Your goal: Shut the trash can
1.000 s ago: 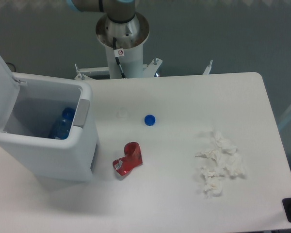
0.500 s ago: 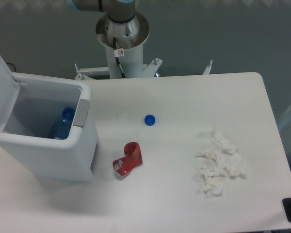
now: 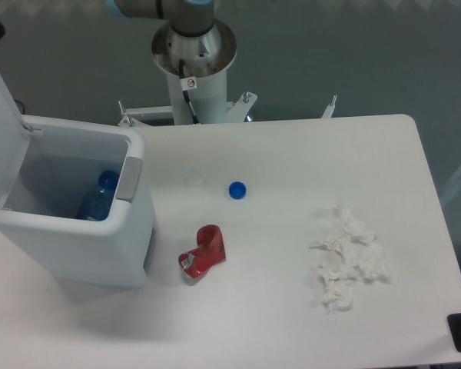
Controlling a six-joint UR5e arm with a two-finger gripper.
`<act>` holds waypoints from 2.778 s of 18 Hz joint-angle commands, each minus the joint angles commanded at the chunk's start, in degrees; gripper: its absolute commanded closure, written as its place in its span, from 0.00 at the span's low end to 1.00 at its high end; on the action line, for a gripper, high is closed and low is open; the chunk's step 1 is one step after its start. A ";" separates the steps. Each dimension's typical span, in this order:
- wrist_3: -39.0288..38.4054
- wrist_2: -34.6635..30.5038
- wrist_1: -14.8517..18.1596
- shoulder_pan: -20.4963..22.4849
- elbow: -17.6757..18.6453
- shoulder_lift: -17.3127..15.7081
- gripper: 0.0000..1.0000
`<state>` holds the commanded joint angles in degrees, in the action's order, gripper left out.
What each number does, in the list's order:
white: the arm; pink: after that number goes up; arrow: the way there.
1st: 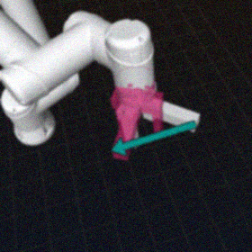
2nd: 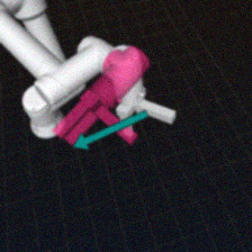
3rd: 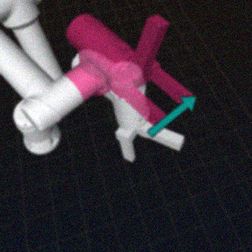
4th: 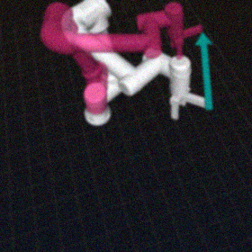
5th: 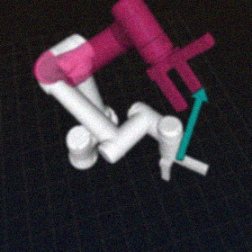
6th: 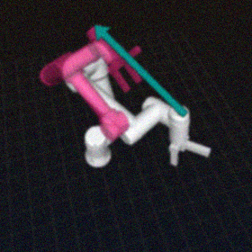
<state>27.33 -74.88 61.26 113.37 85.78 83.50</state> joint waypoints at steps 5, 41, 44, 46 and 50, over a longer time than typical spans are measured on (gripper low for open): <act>1.41 -0.35 0.44 1.68 0.17 -0.35 1.00; -0.78 -9.48 5.01 -5.27 0.09 -2.55 1.00; -2.11 -11.60 4.92 -5.35 0.09 -2.20 1.00; -2.55 -11.69 4.92 -5.35 0.09 -1.85 1.00; -2.81 -12.22 5.01 -5.35 0.26 -1.67 1.00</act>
<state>24.52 -87.10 66.27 108.02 86.04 81.83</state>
